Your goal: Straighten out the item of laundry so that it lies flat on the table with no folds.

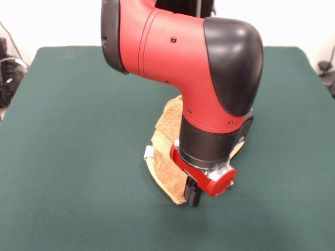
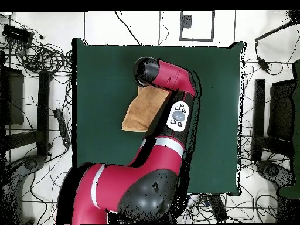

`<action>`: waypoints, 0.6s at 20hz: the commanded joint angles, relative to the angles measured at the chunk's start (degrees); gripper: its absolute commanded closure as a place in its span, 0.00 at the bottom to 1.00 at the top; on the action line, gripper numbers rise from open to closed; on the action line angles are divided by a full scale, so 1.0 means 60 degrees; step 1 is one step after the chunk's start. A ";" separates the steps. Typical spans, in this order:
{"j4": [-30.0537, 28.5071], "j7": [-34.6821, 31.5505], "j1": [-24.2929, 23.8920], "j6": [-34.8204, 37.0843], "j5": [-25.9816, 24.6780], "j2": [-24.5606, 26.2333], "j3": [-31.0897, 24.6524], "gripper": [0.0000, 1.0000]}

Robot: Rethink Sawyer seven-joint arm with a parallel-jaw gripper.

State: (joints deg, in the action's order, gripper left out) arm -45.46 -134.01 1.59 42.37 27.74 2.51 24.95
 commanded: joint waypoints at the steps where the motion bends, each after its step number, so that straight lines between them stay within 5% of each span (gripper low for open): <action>1: -0.0369 -0.1506 0.0244 0.0666 -0.0077 0.0055 -0.0719 1.00; 12: -0.0498 -0.1353 0.0099 0.0642 -0.0075 -0.0048 -0.0832 1.00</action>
State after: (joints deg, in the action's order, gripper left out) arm -45.46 -134.01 1.57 42.36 27.60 2.51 24.95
